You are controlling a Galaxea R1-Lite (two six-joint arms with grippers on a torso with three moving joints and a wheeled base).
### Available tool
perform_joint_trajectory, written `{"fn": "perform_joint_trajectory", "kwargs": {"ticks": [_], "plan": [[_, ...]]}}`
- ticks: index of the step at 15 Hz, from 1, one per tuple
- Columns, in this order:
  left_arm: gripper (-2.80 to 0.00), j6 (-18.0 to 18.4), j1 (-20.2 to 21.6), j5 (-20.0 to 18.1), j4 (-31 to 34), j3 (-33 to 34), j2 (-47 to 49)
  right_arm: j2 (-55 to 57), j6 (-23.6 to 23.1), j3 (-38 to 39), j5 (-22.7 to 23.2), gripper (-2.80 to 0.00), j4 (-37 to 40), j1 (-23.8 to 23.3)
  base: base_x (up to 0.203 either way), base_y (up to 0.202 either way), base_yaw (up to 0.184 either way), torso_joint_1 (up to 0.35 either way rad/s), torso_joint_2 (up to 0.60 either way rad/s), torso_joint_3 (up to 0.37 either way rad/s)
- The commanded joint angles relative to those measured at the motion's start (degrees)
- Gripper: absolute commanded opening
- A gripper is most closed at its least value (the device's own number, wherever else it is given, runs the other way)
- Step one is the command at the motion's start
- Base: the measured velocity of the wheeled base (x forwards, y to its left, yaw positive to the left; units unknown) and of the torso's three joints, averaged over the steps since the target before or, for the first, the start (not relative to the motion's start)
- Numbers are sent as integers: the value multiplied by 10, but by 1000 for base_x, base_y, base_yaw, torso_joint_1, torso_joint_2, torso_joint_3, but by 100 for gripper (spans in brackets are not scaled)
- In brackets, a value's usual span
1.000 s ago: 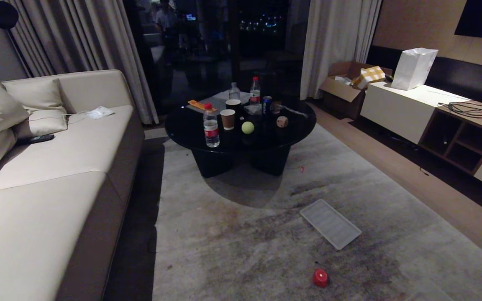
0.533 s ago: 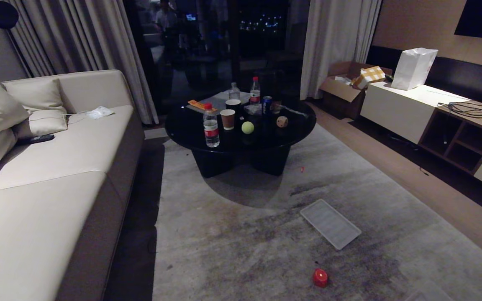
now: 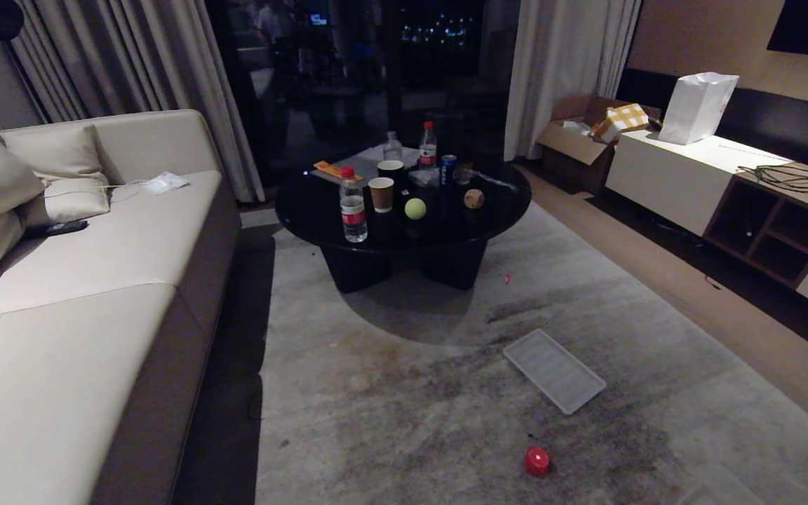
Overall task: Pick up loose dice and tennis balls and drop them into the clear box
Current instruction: Find toys out of the box
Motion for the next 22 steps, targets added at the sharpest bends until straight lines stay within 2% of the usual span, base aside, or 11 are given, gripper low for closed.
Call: {"fn": "perform_joint_trajectory", "kwargs": {"ticks": [1, 22], "plan": [[-280, 0, 0, 0, 0, 1, 1, 1, 0, 1, 0, -280, 0, 0, 0, 0, 0, -2, 7, -183], [-280, -3, 0, 0, 0, 1, 1, 1, 0, 1, 0, -280, 0, 0, 0, 0, 0, 3, 3, -199]]}}
